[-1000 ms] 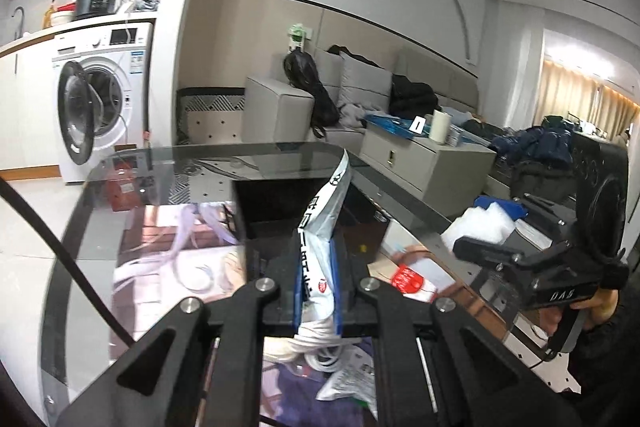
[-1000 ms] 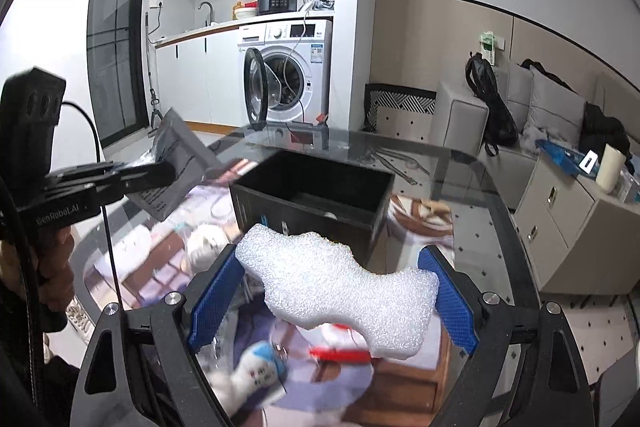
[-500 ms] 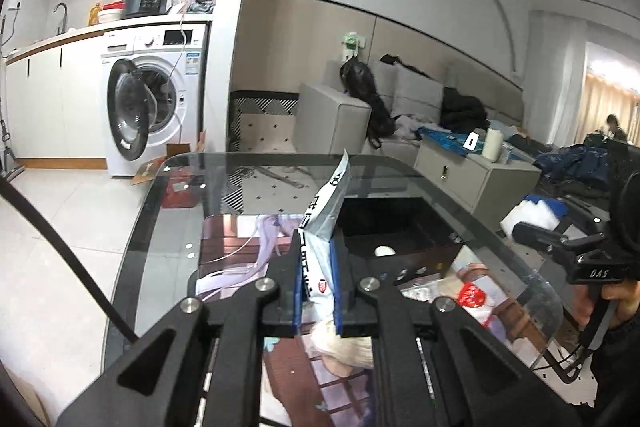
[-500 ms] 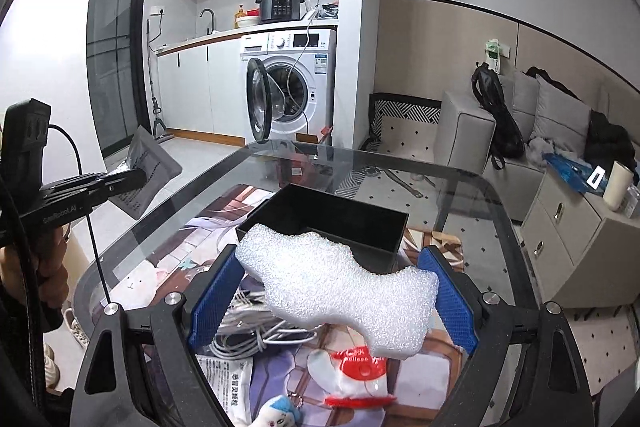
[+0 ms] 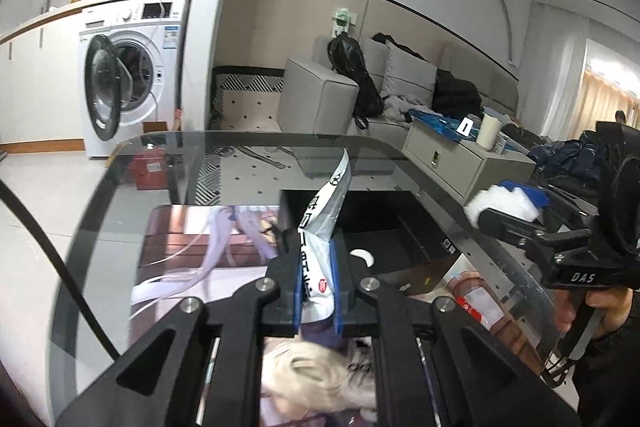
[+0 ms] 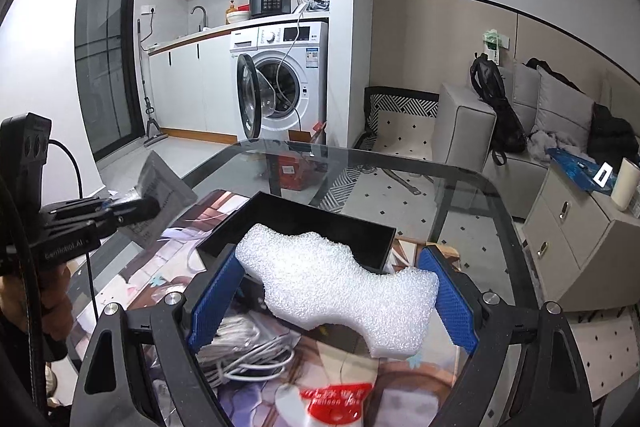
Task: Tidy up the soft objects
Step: 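Drop the foam block and sachet into the black box with both grippers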
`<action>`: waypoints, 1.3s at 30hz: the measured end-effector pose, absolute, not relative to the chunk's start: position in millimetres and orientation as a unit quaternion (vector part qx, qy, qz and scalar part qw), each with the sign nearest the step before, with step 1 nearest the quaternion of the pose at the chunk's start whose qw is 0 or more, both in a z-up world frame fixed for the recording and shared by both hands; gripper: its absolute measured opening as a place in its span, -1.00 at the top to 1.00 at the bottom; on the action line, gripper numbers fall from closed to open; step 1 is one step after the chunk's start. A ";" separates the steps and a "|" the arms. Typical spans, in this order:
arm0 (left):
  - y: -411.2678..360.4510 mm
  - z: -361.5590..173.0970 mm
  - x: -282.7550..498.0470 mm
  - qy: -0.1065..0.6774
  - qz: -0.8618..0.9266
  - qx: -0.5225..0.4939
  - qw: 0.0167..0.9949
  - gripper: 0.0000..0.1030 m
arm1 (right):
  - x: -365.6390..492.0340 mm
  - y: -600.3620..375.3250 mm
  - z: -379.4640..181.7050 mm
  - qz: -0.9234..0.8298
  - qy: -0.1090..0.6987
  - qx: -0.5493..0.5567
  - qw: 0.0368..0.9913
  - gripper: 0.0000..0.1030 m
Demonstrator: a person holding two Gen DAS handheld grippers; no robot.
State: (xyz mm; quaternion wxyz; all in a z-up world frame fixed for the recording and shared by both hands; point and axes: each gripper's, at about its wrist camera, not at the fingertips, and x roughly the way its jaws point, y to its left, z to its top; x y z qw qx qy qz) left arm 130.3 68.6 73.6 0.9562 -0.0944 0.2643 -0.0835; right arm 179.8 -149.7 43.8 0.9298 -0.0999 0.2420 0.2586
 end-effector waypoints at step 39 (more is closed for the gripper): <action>37.2 55.5 198.7 0.309 -0.108 -0.072 0.942 0.06 | 249.8 -119.1 0.7 0.253 0.281 -0.137 0.916 -0.97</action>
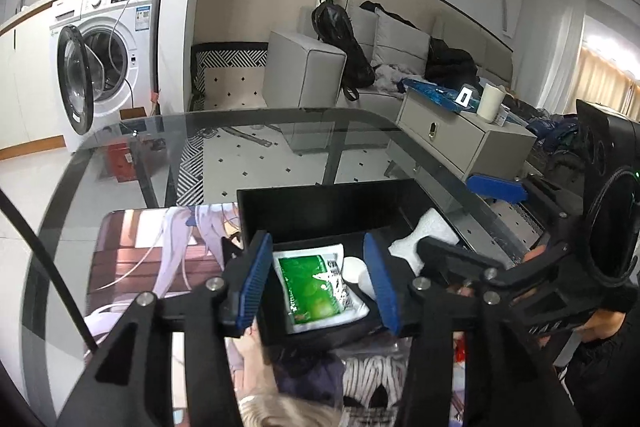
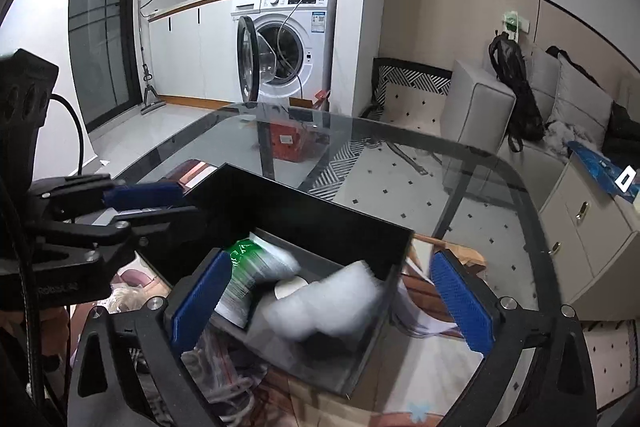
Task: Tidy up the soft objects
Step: 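Drop the foam block and sachet into the black box with both grippers, then move the right gripper back over the white plush toy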
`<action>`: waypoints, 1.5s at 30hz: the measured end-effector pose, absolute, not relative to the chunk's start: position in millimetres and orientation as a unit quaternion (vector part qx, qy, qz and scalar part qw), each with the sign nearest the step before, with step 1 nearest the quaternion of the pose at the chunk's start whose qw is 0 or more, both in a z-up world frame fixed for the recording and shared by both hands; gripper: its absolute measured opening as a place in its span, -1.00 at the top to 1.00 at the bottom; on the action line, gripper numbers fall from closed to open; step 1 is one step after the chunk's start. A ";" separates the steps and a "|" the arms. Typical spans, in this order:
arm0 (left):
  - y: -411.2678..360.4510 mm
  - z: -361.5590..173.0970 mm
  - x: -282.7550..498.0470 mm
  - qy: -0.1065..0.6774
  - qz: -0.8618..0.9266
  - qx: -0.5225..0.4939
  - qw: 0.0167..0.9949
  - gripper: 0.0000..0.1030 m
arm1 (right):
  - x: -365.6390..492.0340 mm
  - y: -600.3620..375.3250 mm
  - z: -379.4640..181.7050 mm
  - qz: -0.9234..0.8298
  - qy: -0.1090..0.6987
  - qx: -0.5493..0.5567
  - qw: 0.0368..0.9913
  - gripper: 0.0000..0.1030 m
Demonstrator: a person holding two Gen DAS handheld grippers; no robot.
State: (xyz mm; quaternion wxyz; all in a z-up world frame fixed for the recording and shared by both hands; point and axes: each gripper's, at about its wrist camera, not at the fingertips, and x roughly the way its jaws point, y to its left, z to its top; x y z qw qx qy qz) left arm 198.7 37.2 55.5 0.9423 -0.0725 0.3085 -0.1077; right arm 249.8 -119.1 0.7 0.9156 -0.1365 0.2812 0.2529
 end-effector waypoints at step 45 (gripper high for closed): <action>35.1 10.7 42.6 0.331 -0.081 -0.054 0.938 -1.00 | 55.0 -184.3 -61.8 0.309 0.362 -0.113 0.872 -0.99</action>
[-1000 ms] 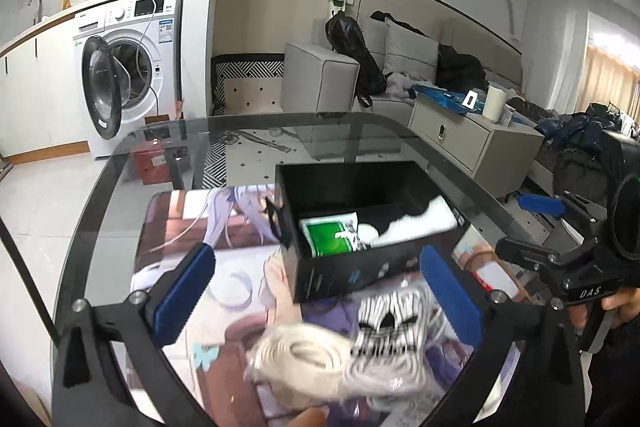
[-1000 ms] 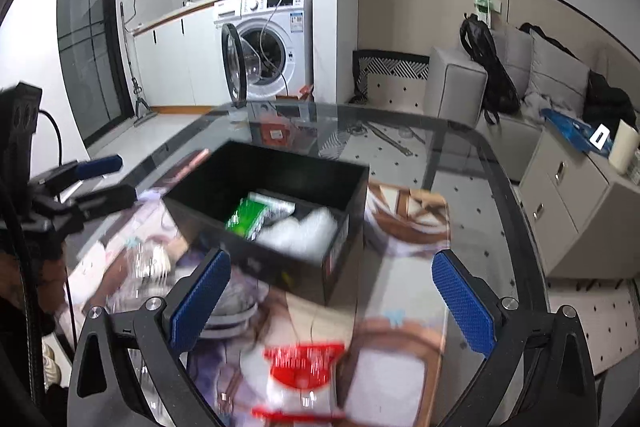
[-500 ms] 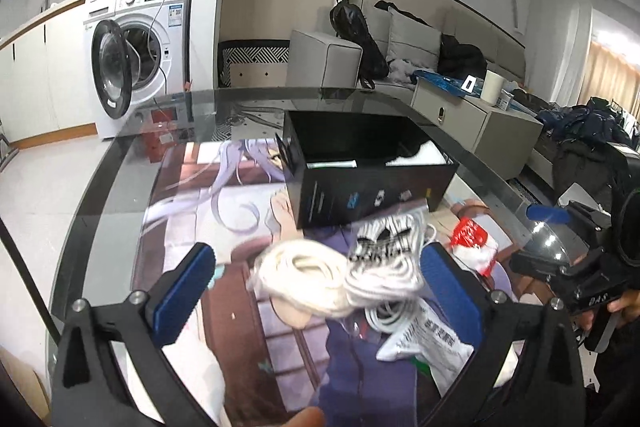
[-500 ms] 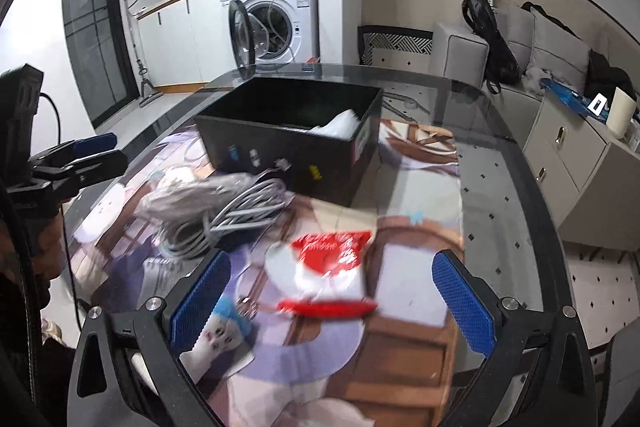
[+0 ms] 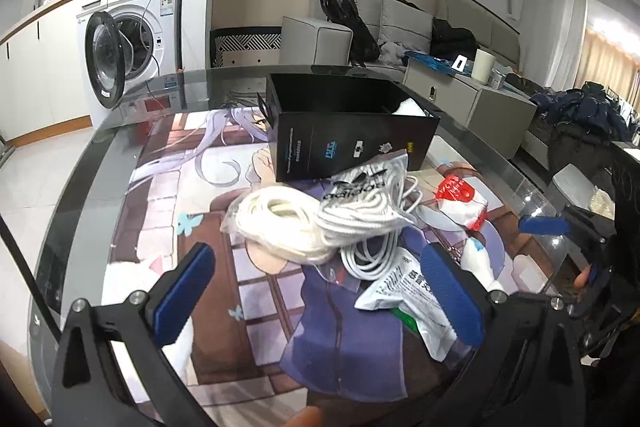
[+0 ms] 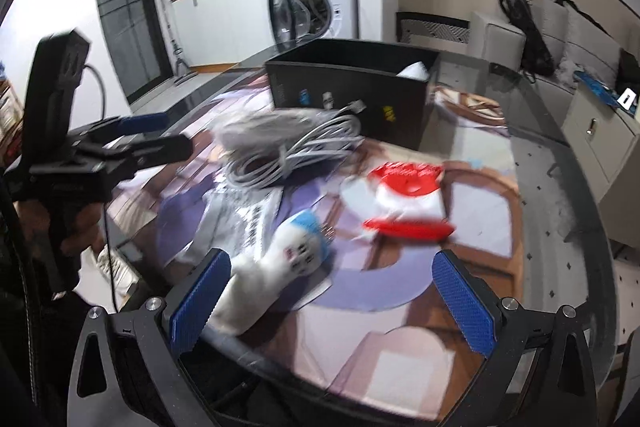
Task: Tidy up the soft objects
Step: 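Move the right gripper back over the white plush toy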
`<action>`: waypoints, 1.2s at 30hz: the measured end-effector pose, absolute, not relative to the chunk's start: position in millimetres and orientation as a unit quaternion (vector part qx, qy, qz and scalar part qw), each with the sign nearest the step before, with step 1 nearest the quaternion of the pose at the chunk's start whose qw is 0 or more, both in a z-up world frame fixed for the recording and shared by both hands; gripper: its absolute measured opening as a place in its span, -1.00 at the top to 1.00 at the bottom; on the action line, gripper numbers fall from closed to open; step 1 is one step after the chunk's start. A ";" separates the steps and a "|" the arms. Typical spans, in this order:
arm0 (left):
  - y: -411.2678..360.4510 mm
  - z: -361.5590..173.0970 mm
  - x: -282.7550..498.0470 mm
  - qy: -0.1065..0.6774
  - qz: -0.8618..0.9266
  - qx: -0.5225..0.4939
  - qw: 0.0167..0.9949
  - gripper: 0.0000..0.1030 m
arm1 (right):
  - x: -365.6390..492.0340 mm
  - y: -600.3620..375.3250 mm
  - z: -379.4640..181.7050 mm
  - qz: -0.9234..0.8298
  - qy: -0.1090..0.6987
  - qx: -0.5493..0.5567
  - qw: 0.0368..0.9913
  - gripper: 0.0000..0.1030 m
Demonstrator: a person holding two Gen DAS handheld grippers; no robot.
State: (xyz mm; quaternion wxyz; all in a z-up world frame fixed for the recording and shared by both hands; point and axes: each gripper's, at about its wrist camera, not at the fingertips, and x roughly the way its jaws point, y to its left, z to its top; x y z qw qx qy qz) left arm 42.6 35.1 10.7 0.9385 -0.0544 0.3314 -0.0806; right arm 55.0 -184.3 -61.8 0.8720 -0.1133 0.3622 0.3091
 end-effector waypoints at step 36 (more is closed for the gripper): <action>16.0 -9.3 43.3 0.356 -0.088 -0.032 0.930 -1.00 | 69.0 -185.9 -82.9 0.287 0.394 -0.102 0.867 -0.99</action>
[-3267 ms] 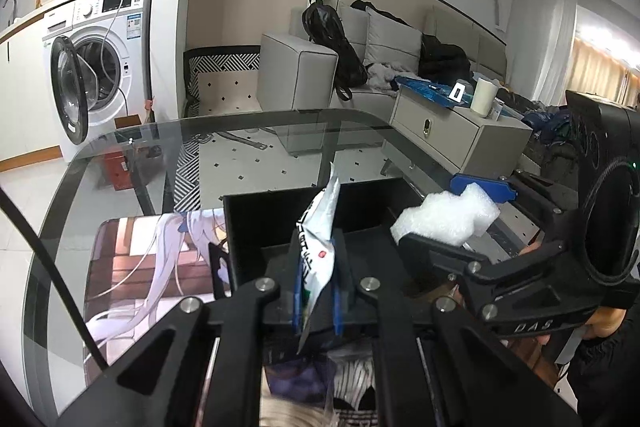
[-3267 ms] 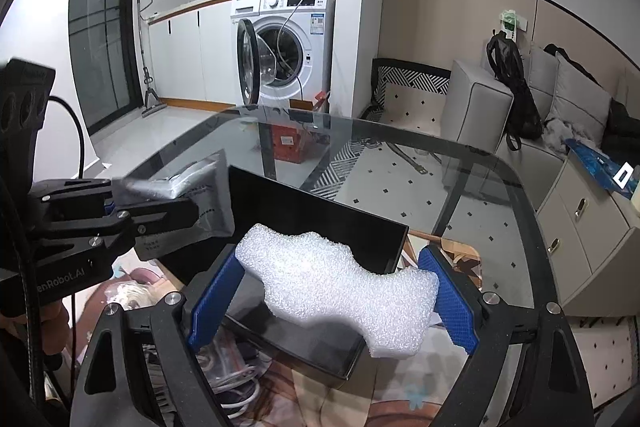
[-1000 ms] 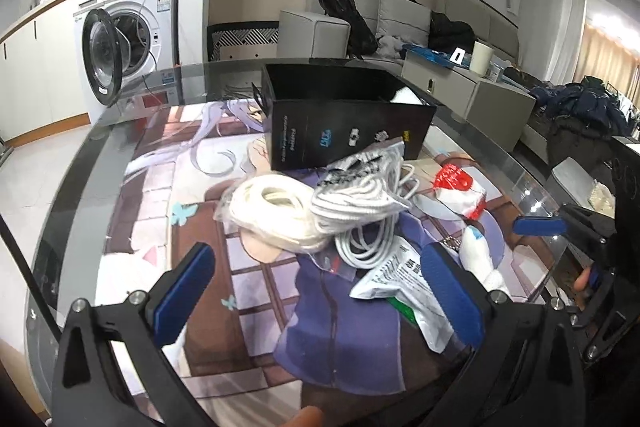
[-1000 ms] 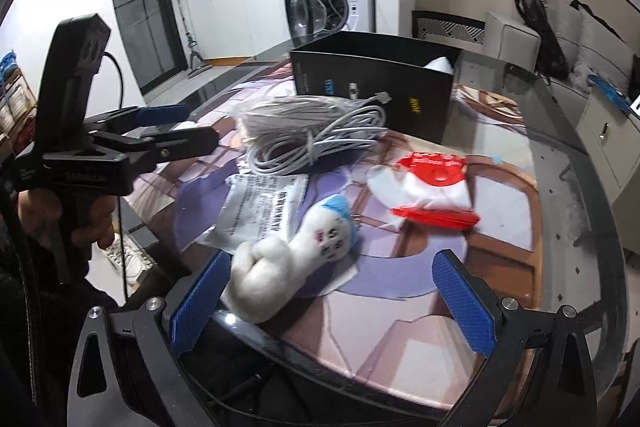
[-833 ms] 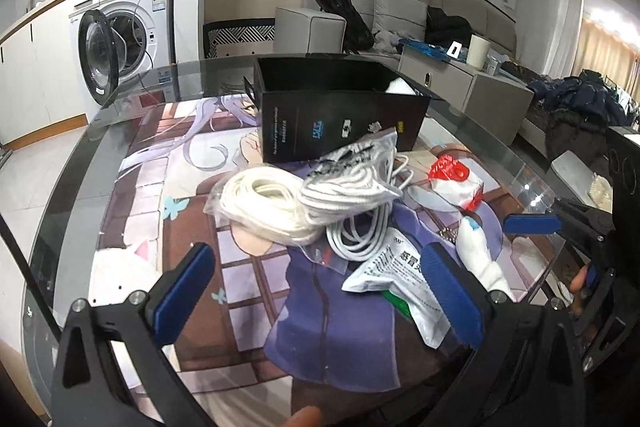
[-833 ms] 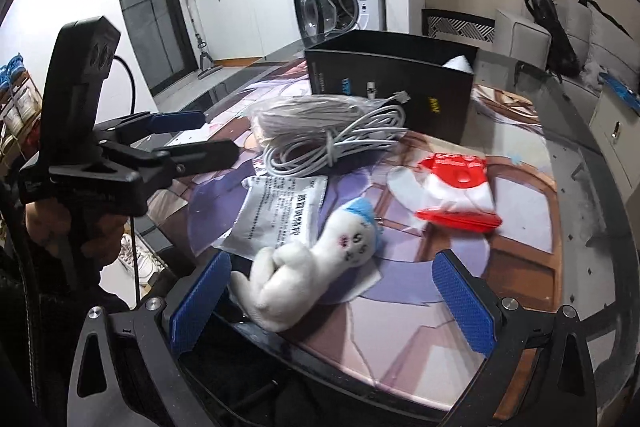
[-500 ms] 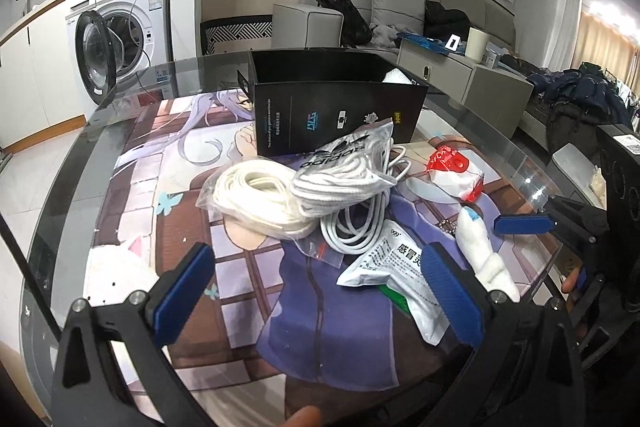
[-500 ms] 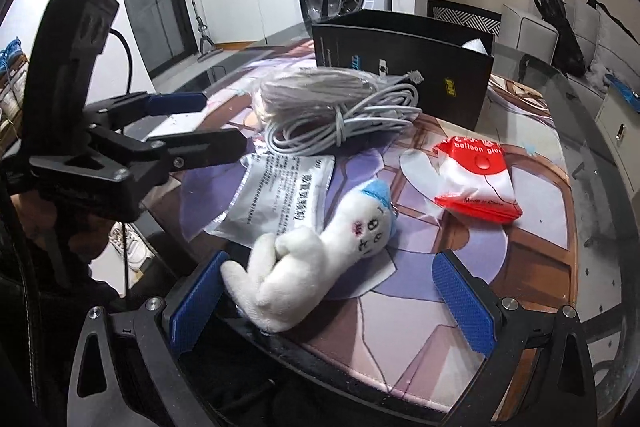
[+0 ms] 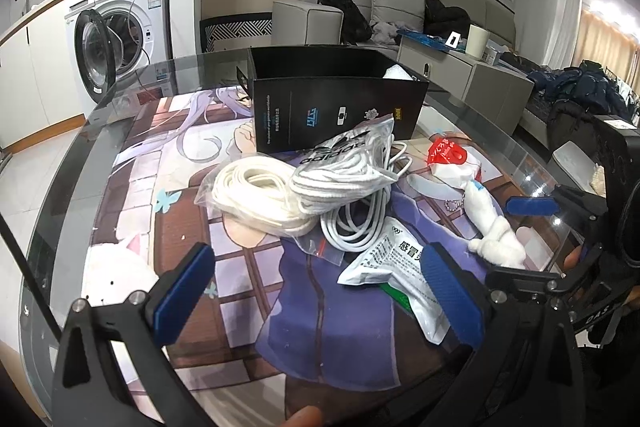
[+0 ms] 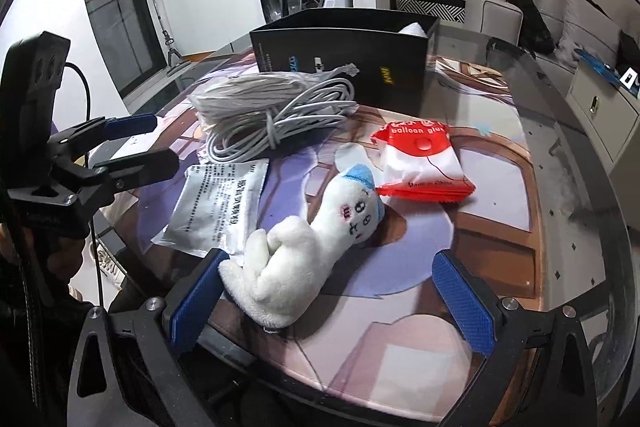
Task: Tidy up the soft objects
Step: 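Move the right gripper back over the white plush toy, then close the right gripper on the white plush toy and lift it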
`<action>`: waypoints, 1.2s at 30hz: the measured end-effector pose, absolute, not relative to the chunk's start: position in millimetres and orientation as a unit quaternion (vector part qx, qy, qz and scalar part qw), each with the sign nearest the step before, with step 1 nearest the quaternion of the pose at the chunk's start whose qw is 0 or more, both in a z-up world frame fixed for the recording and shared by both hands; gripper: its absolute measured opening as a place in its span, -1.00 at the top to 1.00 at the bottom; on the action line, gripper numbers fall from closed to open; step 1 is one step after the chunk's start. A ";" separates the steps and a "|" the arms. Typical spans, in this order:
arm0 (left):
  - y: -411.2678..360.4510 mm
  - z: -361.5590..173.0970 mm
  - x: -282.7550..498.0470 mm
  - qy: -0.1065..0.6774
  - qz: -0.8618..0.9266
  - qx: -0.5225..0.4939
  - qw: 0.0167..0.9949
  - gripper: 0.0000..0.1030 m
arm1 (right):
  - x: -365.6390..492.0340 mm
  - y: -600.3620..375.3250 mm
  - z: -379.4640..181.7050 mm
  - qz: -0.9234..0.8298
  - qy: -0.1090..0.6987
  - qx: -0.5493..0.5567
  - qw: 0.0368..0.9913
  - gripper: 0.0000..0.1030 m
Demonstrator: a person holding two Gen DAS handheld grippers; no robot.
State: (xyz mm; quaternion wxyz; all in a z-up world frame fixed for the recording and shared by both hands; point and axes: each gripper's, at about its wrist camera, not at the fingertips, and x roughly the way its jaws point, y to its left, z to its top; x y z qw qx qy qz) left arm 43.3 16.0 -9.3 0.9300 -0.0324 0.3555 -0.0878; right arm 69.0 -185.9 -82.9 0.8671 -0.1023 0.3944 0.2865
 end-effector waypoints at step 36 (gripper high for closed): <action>4.6 -13.7 43.8 0.368 -0.101 -0.023 0.924 -1.00 | 61.8 -173.4 -84.9 0.313 0.368 -0.101 0.870 0.11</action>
